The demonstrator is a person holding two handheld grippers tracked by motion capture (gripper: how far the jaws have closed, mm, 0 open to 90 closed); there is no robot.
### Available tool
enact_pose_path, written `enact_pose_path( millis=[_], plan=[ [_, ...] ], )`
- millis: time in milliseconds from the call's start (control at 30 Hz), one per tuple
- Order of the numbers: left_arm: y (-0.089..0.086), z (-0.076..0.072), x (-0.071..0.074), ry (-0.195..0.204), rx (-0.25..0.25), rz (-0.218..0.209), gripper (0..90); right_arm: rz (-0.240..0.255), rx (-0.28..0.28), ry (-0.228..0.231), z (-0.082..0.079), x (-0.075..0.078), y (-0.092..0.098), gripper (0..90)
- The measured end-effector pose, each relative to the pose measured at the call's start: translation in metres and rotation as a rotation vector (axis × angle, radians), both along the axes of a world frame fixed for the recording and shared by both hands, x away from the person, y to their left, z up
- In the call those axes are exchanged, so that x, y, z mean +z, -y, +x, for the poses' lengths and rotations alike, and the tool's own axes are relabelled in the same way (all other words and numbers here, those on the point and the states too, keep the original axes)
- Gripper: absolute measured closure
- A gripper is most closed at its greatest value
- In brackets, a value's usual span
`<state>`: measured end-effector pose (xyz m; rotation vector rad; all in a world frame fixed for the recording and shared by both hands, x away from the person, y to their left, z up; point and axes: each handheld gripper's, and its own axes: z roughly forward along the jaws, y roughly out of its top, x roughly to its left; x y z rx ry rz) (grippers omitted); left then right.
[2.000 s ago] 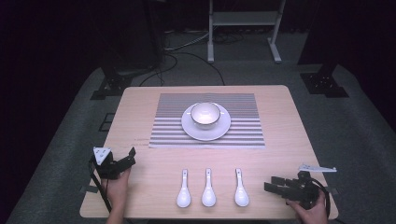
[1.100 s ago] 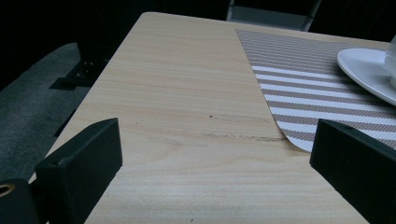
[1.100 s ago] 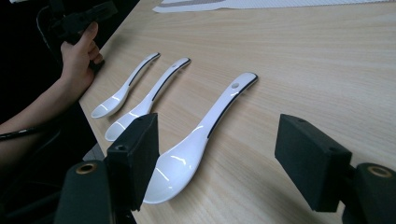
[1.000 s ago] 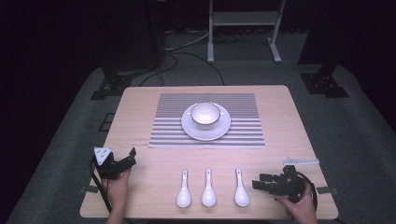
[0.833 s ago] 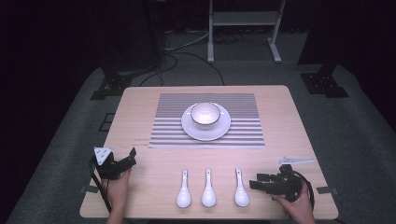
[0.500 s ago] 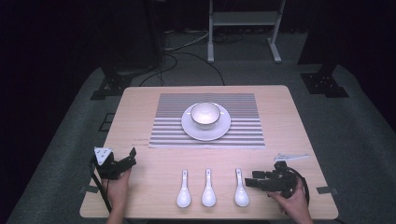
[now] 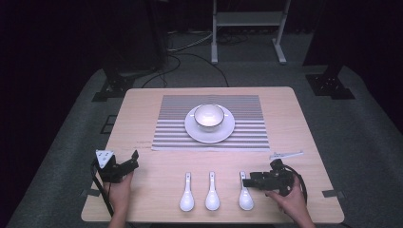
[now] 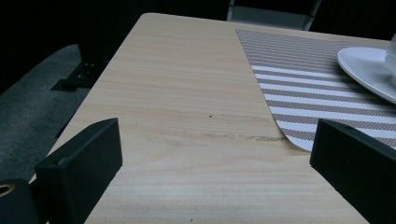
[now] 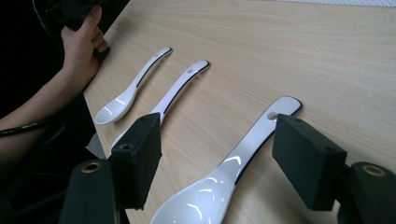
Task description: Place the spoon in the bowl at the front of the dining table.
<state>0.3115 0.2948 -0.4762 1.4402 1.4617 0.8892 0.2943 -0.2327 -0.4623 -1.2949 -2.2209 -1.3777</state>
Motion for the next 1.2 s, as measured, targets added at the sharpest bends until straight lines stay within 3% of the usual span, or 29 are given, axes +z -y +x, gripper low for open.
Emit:
enact_pose_path(
  millis=[567,933,1200],
  plan=[
    [0.000,0.000,0.000,0.000,0.000,-0.001,1.1,-0.039,0.003,-0.061,0.018,-0.007,-0.012,38.1],
    [0.000,0.000,0.000,0.000,0.000,0.000,1.1,-0.081,-0.018,-0.064,0.023,-0.009,-0.016,44.6],
    [0.000,0.000,0.000,-0.001,0.000,-0.001,1.1,-0.144,-0.041,-0.062,0.025,-0.013,-0.022,54.2]
  ],
)
